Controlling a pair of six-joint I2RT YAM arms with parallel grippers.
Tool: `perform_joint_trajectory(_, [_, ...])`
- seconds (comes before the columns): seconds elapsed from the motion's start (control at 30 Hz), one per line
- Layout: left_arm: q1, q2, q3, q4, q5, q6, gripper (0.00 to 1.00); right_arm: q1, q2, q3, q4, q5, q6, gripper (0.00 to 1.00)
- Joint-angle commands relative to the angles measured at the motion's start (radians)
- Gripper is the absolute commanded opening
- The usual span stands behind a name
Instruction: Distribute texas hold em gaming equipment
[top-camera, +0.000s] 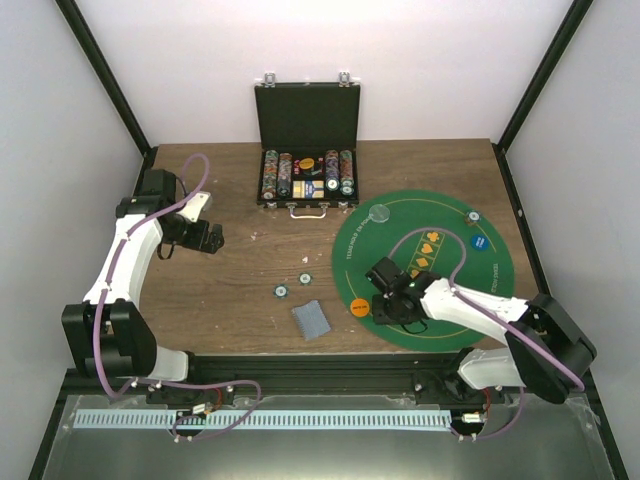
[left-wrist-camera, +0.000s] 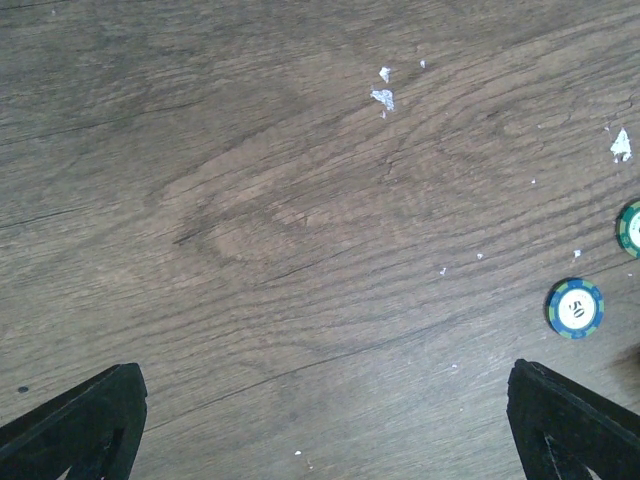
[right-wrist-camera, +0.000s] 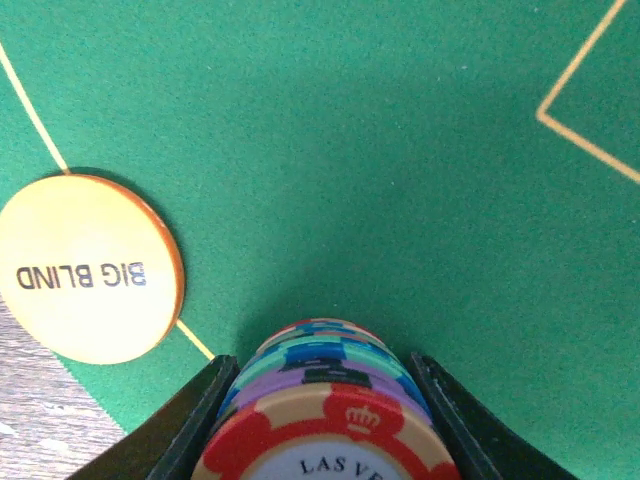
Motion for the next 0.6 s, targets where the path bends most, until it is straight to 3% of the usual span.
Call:
perform_joint_trajectory(0.0, [0.0,0.007,0.024,-0.004,0.02,0.014,1.0,0.018,-0.028,-0.039,0.047,0.032,0.039,0.01])
perform_joint_trajectory(0.2, [0.0,0.003,0.025,-0.006,0.02,0.015,1.0,0.065,0.007,-0.053,0.043,0.044,0.063,0.05])
perform_joint_trajectory(0.4, [0.0,0.004,0.027,-0.007,0.022,0.016,1.0,0.067,-0.004,-0.054,0.012,0.038,0.084,0.45])
perform_joint_trajectory(0.57, [0.001,0.003,0.028,-0.008,0.022,0.019,1.0,0.067,-0.007,-0.025,-0.028,0.035,0.085,0.64])
